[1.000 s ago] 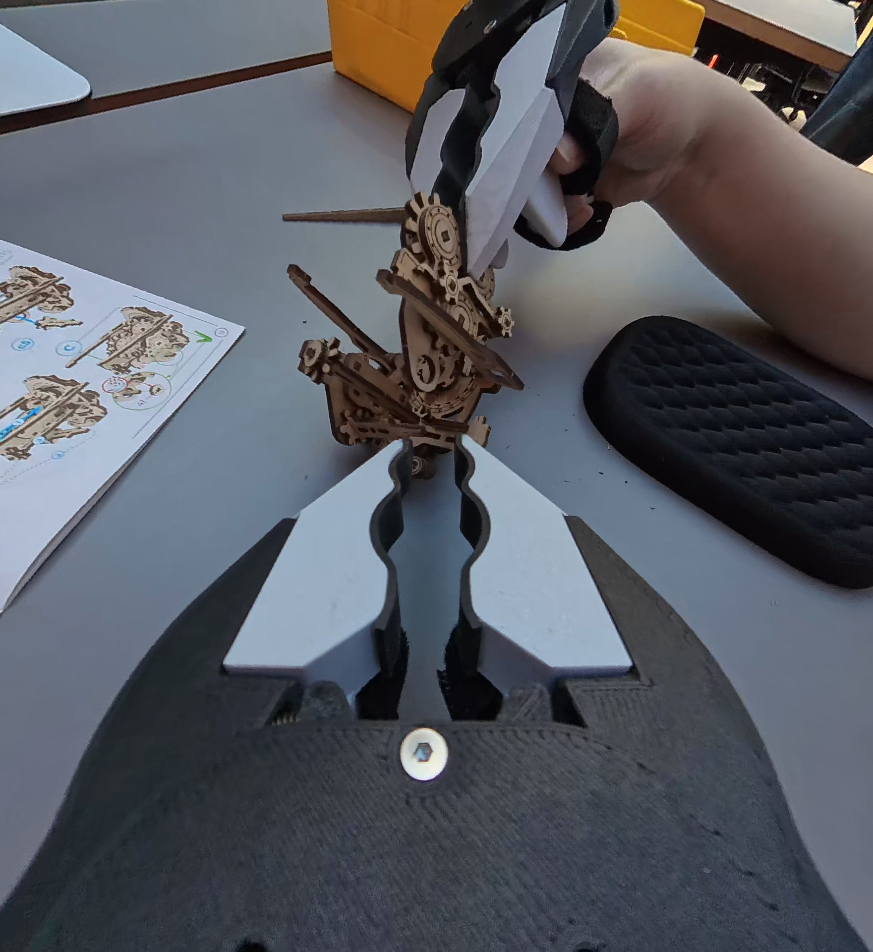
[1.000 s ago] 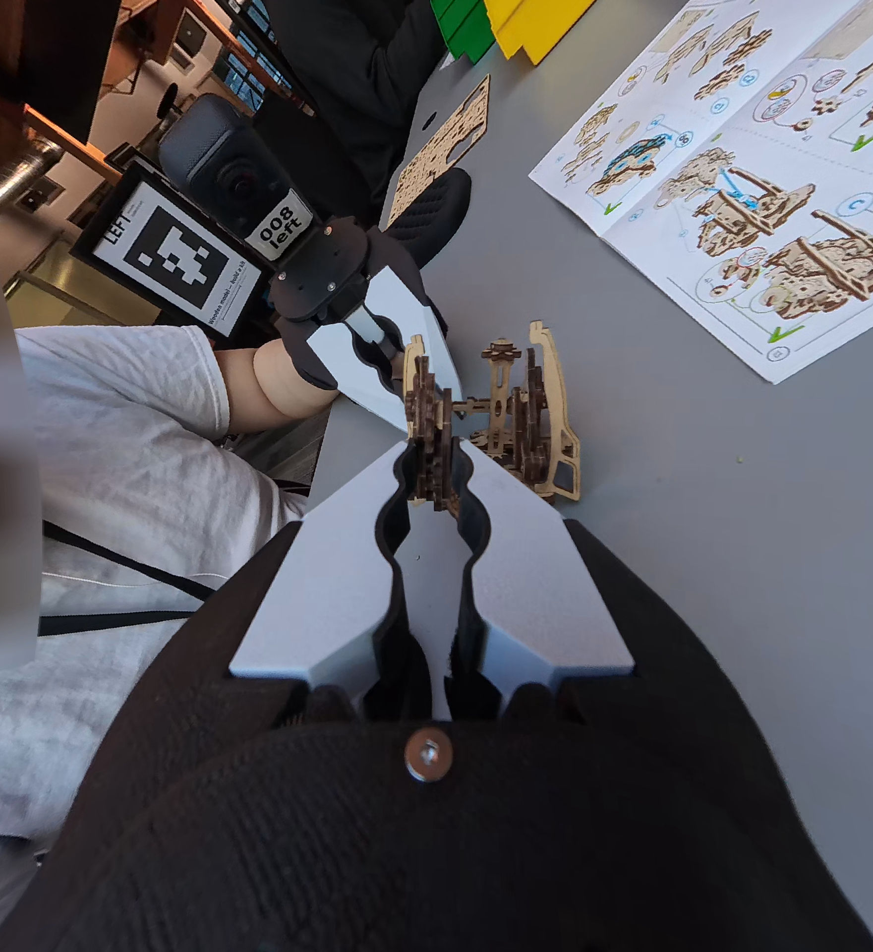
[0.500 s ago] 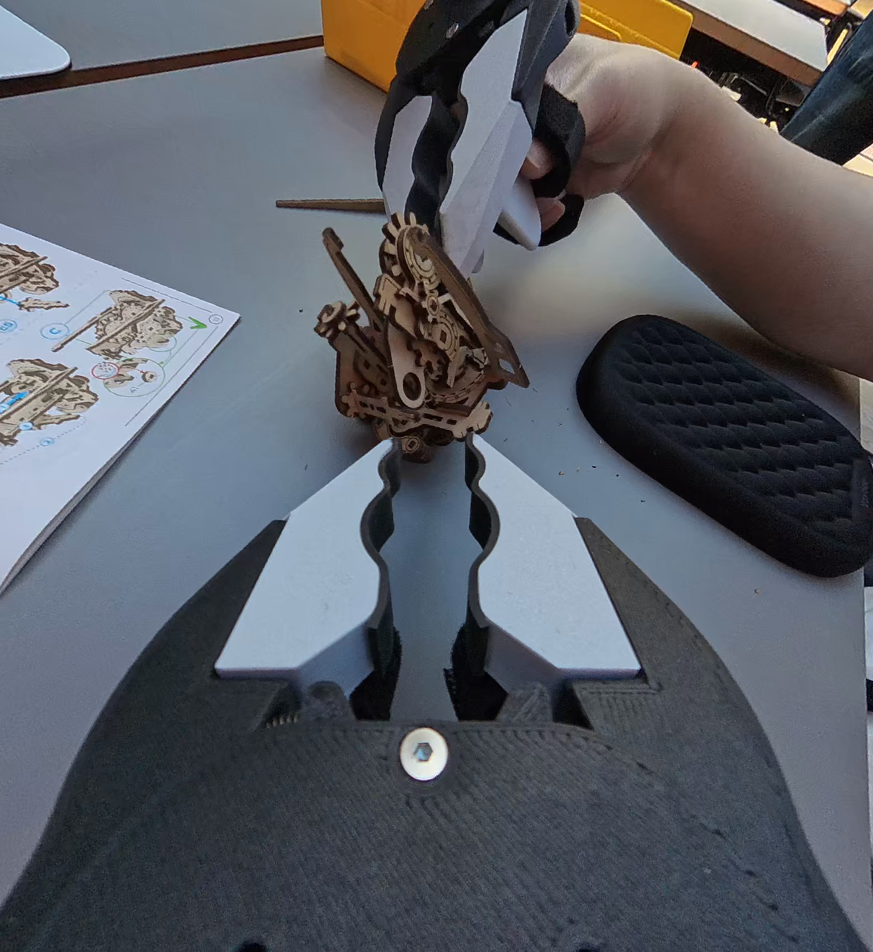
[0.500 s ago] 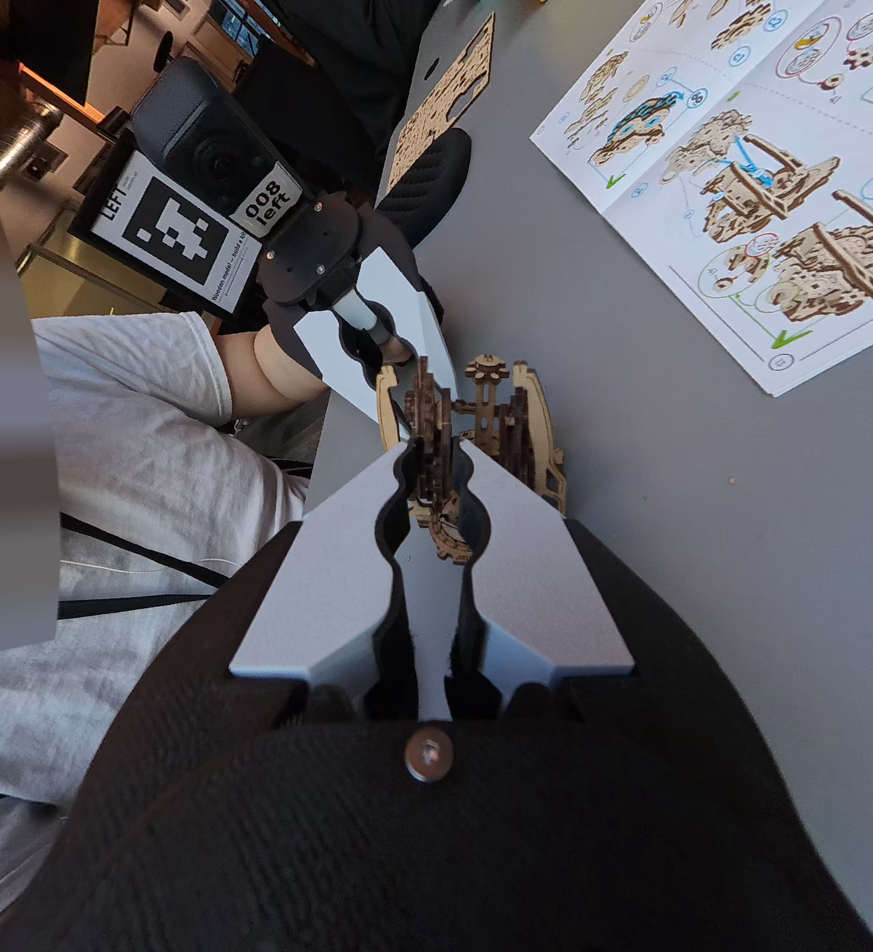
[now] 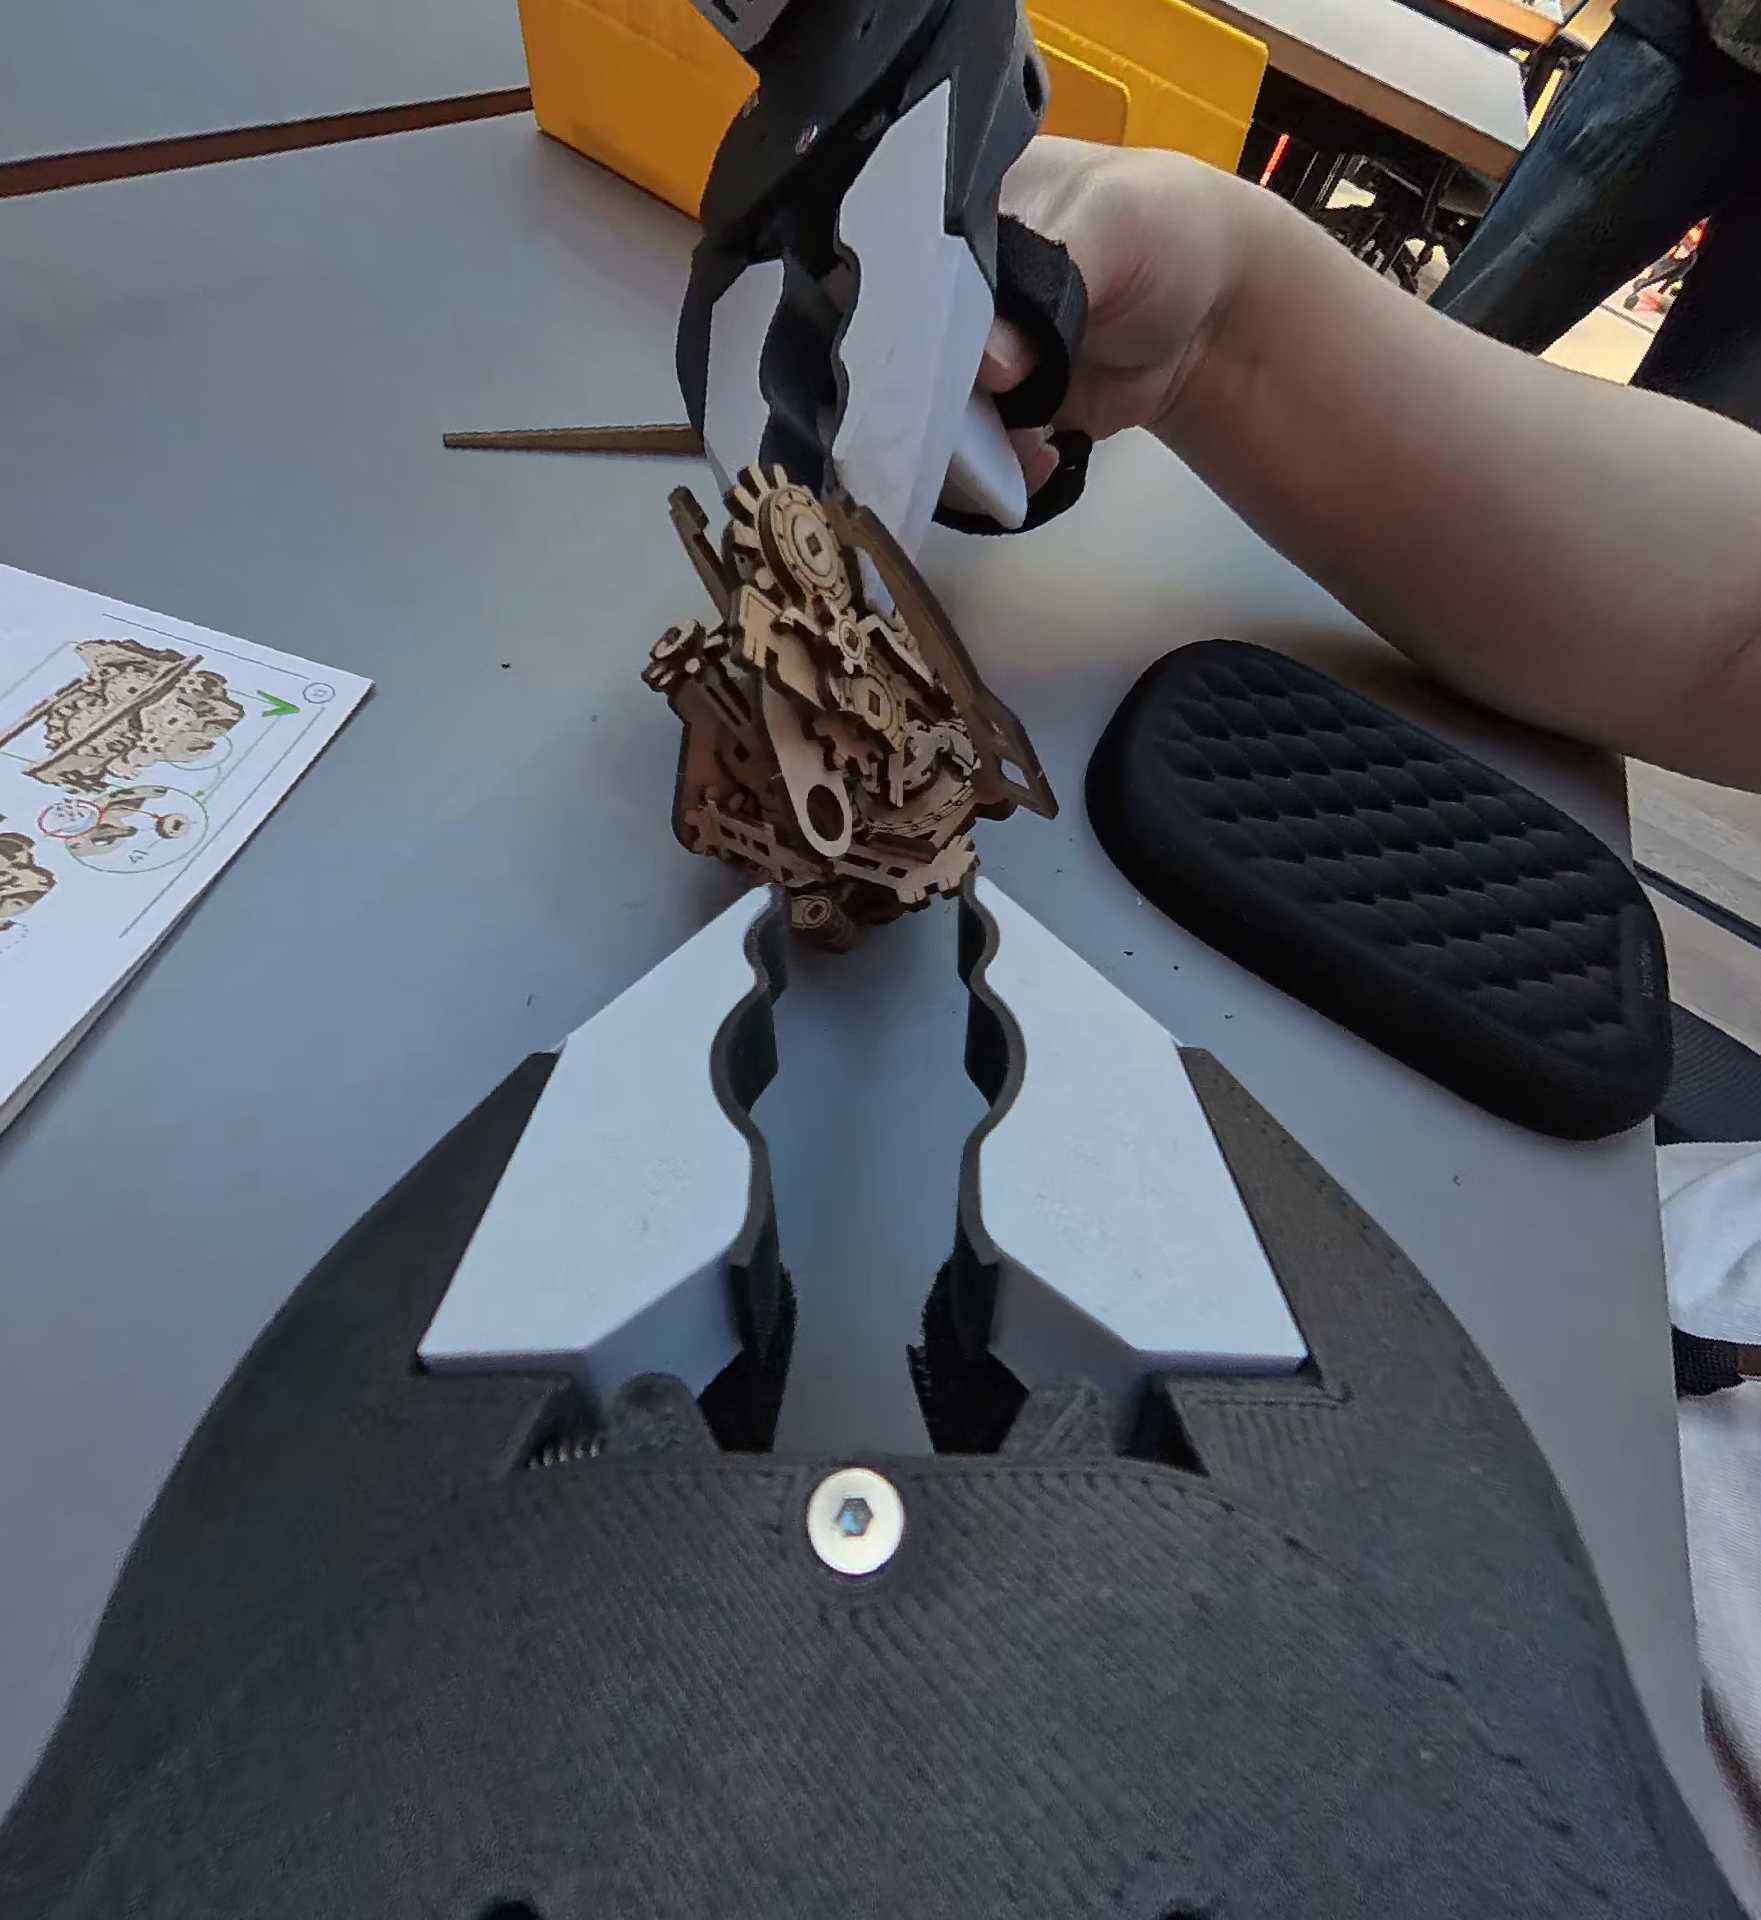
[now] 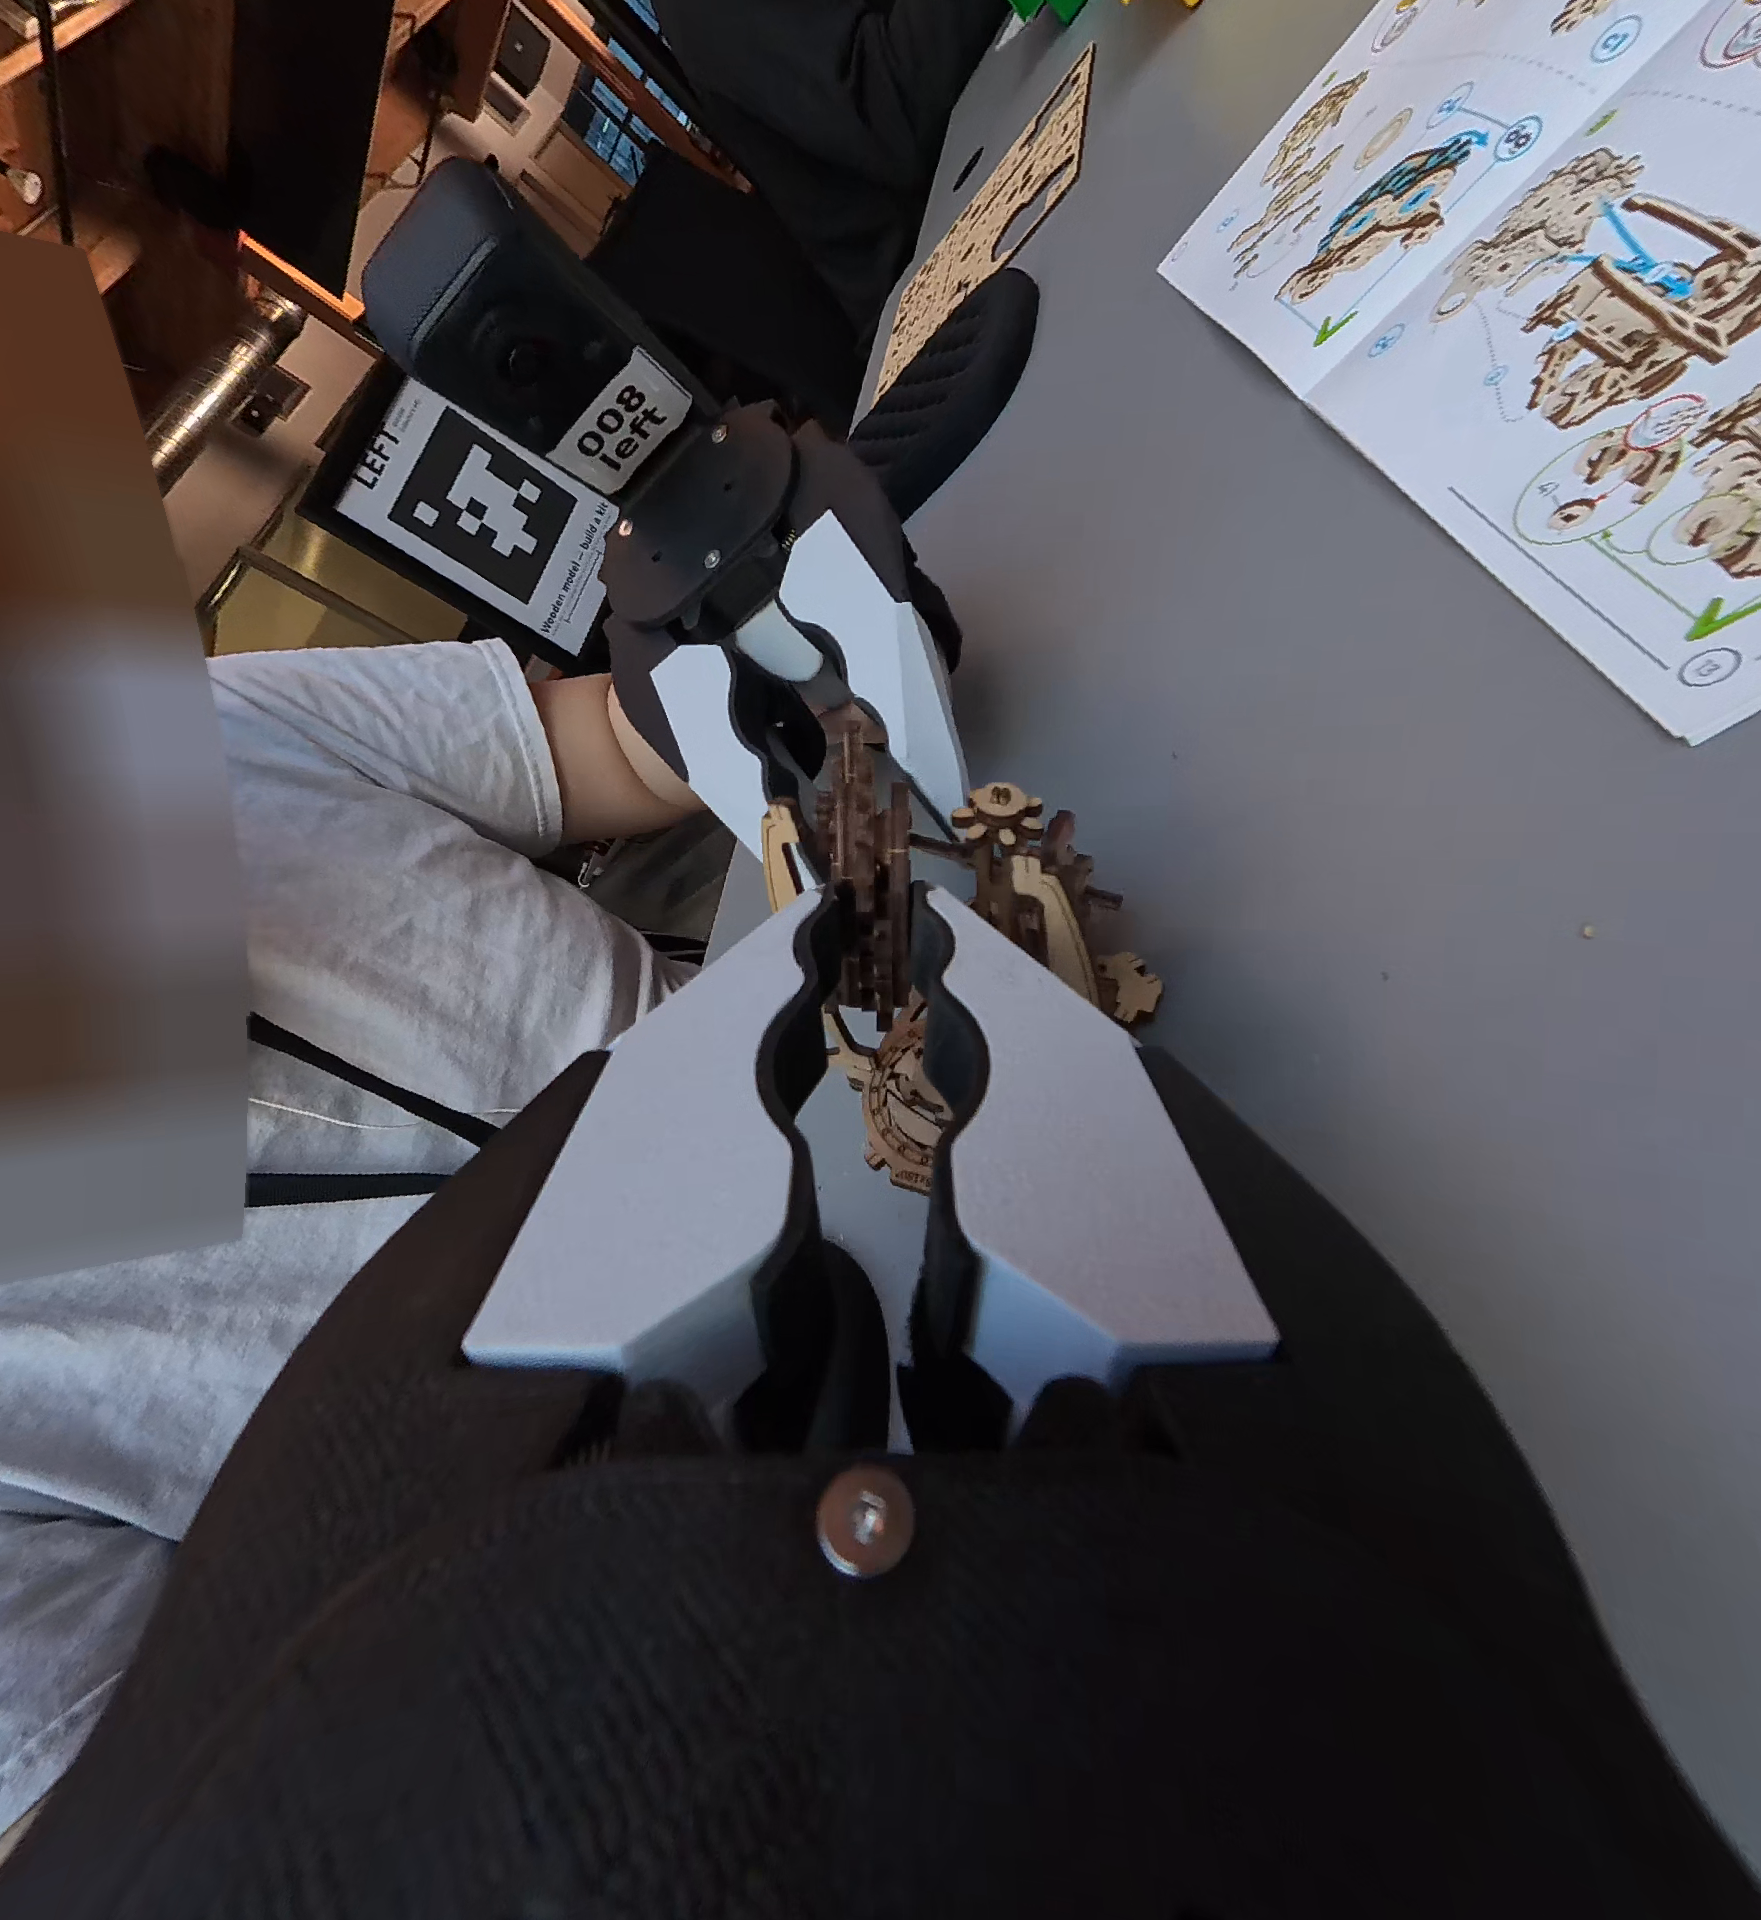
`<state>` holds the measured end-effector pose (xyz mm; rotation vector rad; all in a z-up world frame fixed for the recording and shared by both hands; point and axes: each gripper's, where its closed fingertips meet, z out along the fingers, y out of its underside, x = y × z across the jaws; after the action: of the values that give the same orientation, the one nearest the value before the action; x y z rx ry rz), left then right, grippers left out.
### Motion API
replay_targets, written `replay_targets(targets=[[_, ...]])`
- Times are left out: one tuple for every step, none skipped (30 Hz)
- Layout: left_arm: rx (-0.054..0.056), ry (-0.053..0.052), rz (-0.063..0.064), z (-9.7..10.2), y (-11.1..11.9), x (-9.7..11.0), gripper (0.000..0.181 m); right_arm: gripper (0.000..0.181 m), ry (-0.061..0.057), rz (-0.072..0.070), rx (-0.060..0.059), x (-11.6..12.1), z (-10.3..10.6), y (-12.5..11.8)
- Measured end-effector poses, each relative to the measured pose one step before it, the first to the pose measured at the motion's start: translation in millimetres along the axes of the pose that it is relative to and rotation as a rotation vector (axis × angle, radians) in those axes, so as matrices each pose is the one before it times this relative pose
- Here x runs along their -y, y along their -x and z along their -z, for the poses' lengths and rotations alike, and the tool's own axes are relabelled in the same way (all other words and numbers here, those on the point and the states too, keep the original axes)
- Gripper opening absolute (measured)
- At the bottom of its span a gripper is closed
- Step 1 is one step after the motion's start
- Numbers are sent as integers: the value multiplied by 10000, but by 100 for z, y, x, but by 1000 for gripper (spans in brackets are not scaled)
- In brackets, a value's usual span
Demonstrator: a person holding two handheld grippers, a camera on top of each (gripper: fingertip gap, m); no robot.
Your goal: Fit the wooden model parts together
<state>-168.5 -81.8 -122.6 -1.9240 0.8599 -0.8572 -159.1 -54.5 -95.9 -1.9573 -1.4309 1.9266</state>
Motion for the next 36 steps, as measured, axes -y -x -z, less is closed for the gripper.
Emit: replay_targets(targets=[[-97,8,52,47,-157,-48,31,11,69,-66,51,-110,13,23],[-43,-39,37,58,-100,22,30,11,41,-14,19,-76,12,4],[-18,-44,65,43,-45,35,30,11,9,9,6,-23,5,24],[-58,-20,93,24,-90,28,30,11,3,-26,-14,-28,3,-22],[-70,-24,112,-3,-111,15,30,11,14,-87,-13,-33,5,-24],[-57,-19,132,-31,-89,18,29,11,20,-39,18,-39,27,70],[-33,9,121,-53,-63,-30,29,11,21,7,14,-70,61,120],[-10,25,59,-64,-53,-66,29,11,-29,-61,-41,18,104,30],[28,31,-2,-65,-1,-65,29,11,-89,-42,-54,126,122,26],[73,40,-1,-42,65,-48,29,11,-60,9,-39,56,85,63],[-2,25,15,-60,-36,-19,29,11,17,-58,-12,-70,39,36],[-78,-10,34,-68,-146,27,29,11,74,-100,33,-173,-19,49],[-65,-15,69,-78,-98,45,28,11,107,-57,52,-213,-61,73],[-89,-24,62,-64,-140,56,28,11,76,-38,-29,-181,-44,-46],[-113,-38,64,-74,-192,80,29,11,24,-69,-41,-105,-32,-95],[-60,-14,62,-53,-102,49,28,11,-1,-41,53,-49,12,46],[4,-32,23,-27,-18,55,28,11,-57,5,41,22,59,38],[27,-42,-22,1,12,87,28,11,-86,-39,25,53,79,5],[8,-2,-45,2,-30,42,28,11,-69,-36,113,19,44,136],[-2,23,-55,-11,-56,36,28,11,-23,-14,174,-14,-18,235],[14,-6,-63,-16,-45,99,28,11,-20,-16,43,-33,-47,22],[10,-12,-75,-28,-30,104,29,11,49,-54,-30,-140,-79,-112],[-2,15,-70,-56,-32,60,29,11,64,-4,45,-146,-122,9],[-6,17,-49,-69,-12,44,30,11,-17,27,5,-17,-112,-35],[36,4,-36,-43,69,35,31,11,-105,48,-48,152,-51,-72],[47,9,-34,-16,133,2,30,11,-62,61,-97,61,8,-99],[-8,11,14,-11,82,-40,30,11,-26,53,-74,5,25,-43],[-58,1,48,-12,30,-48,30,11,-66,29,-67,39,53,-3],[-22,18,44,-19,97,-69,29,11,-126,17,-63,102,70,23],[41,37,17,-10,191,-97,29,11,-149,5,-64,140,117,36],[61,38,-12,-8,209,-64,29,11,-181,0,-80,209,157,23],[63,34,-24,-6,221,-37,29,11,-158,2,-98,197,139,-20],[90,12,-28,18,248,29,29,11,-128,-24,-146,141,78,-126],[116,-5,-41,34,290,60,29,11,-129,-83,-195,135,31,-239],[108,-14,-60,21,264,77,30,11,-57,-30,-133,17,-17,-151],[77,-48,-48,13,206,125,30,11,13,45,-44,-76,-55,-22]])
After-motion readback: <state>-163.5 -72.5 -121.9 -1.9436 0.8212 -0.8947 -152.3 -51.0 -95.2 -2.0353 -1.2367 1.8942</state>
